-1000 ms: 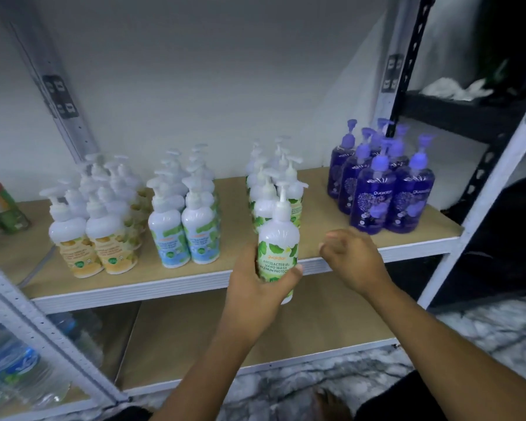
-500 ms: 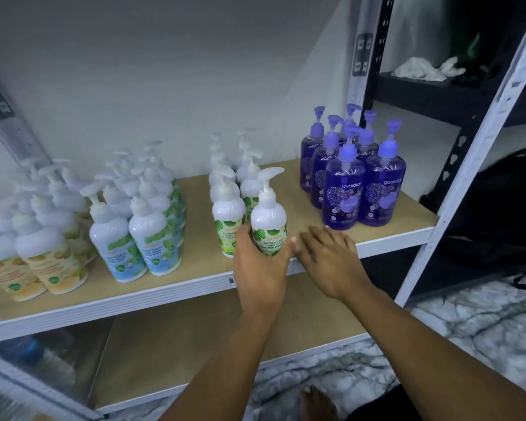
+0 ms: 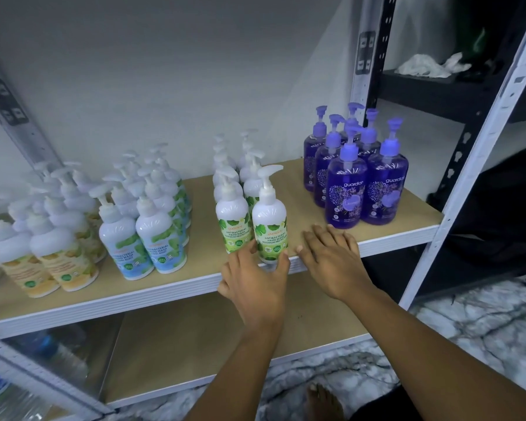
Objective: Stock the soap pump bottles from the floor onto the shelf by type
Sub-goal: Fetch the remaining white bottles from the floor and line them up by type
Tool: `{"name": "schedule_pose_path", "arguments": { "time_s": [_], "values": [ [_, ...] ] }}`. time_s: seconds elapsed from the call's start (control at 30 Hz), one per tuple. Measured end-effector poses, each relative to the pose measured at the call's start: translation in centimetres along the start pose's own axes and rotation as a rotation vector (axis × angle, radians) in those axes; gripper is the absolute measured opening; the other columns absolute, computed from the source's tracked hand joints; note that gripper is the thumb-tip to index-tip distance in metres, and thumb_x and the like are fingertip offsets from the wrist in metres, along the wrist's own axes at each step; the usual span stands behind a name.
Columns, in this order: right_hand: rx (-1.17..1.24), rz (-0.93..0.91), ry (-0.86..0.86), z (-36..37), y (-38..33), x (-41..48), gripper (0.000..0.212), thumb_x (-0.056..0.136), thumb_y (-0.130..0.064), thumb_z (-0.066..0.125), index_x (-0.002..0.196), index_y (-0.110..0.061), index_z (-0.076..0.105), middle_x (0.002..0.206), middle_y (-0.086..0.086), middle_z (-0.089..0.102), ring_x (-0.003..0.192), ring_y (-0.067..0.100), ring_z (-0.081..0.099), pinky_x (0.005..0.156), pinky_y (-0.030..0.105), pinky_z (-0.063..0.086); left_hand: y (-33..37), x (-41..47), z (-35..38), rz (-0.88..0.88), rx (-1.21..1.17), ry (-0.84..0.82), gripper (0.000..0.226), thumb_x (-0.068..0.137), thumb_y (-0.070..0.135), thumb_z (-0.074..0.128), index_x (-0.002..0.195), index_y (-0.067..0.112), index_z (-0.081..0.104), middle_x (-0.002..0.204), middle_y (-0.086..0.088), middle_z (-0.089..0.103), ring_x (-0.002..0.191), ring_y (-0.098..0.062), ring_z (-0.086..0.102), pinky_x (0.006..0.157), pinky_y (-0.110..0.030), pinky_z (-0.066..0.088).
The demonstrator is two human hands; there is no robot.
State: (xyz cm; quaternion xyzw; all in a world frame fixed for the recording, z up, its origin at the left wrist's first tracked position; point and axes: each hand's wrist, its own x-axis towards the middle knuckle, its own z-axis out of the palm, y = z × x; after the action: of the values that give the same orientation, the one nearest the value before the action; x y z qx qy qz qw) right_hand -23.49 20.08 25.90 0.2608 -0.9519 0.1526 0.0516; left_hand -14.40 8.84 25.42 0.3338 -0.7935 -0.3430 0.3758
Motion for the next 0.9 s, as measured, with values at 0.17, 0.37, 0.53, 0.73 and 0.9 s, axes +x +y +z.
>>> {"name": "schedule_pose_path", "arguments": {
  "time_s": [0.17, 0.37, 0.53, 0.73, 0.9],
  "values": [
    [0.002, 0.002, 0.009, 0.1, 0.0, 0.0, 0.058, 0.105, -0.053, 0.022, 0.156, -0.028, 0.030, 0.166, -0.004, 0.020, 0.153, 0.019, 0.009, 0.121, 0.040, 0.001, 0.5, 0.7, 1.0, -0.046, 0.041, 0.020, 0.056, 0.078, 0.056, 0.076, 0.125, 0.028, 0.063, 0.117, 0.005, 0.060, 0.118, -0.023, 0.048, 0.096, -0.047, 0.031],
    [0.021, -0.003, 0.014, 0.3, 0.2, 0.1, 0.058, 0.104, -0.054, 0.023, 0.156, -0.029, 0.030, 0.166, -0.004, 0.020, 0.154, 0.019, 0.008, 0.121, 0.039, -0.001, 1.3, 0.9, 1.9, -0.164, -0.004, 0.057, 0.052, 0.078, 0.054, 0.077, 0.114, 0.021, 0.060, 0.116, 0.004, 0.059, 0.121, -0.023, 0.046, 0.097, -0.045, 0.029],
    [0.024, 0.002, 0.012, 0.3, 0.2, 0.1, 0.057, 0.105, -0.053, 0.023, 0.156, -0.030, 0.030, 0.166, -0.005, 0.020, 0.153, 0.018, 0.007, 0.121, 0.038, -0.001, 1.4, 0.9, 2.3, -0.186, -0.027, 0.087, 0.047, 0.081, 0.050, 0.075, 0.113, 0.019, 0.060, 0.114, 0.004, 0.058, 0.119, -0.023, 0.046, 0.098, -0.044, 0.028],
    [0.028, 0.006, 0.013, 0.3, 0.2, 0.2, 0.057, 0.105, -0.053, 0.023, 0.155, -0.030, 0.030, 0.166, -0.006, 0.020, 0.153, 0.018, 0.007, 0.121, 0.039, -0.001, 1.5, 0.9, 2.7, -0.185, -0.016, 0.103, 0.045, 0.083, 0.048, 0.074, 0.114, 0.018, 0.060, 0.114, 0.001, 0.057, 0.119, -0.025, 0.045, 0.099, -0.044, 0.029],
    [0.044, 0.016, 0.008, 0.3, 0.1, 0.2, 0.056, 0.105, -0.053, 0.025, 0.155, -0.030, 0.031, 0.166, -0.006, 0.020, 0.153, 0.018, 0.008, 0.122, 0.039, -0.001, 1.6, 1.0, 2.7, -0.196, -0.014, 0.105, 0.042, 0.085, 0.045, 0.074, 0.115, 0.018, 0.061, 0.113, 0.001, 0.057, 0.119, -0.025, 0.044, 0.098, -0.044, 0.028]
  ]
}}
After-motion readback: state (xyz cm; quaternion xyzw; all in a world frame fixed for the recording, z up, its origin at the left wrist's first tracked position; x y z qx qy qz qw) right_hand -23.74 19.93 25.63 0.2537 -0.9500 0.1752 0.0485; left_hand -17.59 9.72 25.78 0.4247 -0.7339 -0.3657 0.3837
